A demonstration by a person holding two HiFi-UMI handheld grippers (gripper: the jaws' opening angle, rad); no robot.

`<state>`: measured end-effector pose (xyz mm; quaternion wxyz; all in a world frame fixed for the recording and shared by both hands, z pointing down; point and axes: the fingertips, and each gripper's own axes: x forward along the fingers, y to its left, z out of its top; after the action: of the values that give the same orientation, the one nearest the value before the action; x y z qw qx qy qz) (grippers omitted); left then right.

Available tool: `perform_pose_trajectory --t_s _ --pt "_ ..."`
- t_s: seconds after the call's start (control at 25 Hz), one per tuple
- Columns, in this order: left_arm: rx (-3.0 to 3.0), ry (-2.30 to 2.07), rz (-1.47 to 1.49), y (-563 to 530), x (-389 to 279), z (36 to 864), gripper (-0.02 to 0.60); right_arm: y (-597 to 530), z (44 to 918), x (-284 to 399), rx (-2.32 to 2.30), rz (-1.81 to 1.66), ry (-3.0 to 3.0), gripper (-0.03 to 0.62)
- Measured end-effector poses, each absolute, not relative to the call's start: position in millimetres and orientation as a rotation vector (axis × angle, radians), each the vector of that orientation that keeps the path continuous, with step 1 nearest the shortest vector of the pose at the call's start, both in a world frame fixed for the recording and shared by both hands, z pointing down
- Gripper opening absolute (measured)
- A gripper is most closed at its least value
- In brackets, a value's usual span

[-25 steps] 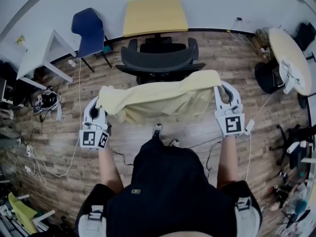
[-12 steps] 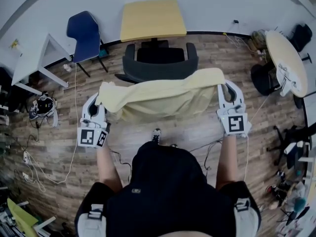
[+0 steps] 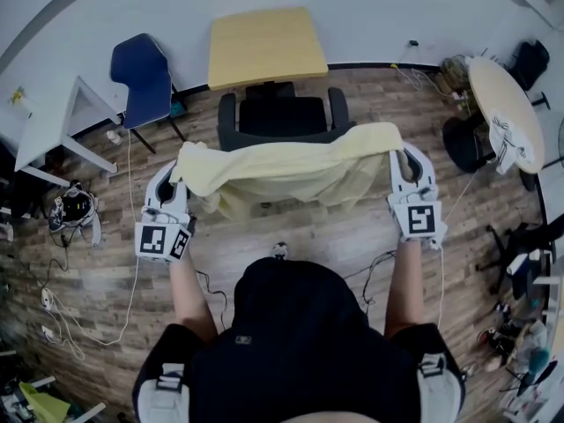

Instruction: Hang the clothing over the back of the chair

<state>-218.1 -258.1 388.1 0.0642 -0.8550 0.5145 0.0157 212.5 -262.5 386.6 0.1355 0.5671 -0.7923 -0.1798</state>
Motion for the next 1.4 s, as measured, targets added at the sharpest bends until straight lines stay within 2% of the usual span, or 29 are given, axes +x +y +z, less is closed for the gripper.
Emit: perform_pose_trajectory --t_s 0.88,1.2,1.4 --pt "-2.734 1.300 0.006 -371.6 -188.2 390.5 0.023 -327.3 403.4 217.6 1.775 -0.457 -2.184 0.008" --pt "-2.713 1.301 0.113 -403.1 -198.4 376.9 0.015 -355.9 387.8 222.2 1.863 -0.494 -2.155 0.008" --pt "-2.758 1.257 0.018 -417.4 -190.5 396.6 0.015 -372.7 408.4 216.7 1.819 -0.424 -2.131 0.008"
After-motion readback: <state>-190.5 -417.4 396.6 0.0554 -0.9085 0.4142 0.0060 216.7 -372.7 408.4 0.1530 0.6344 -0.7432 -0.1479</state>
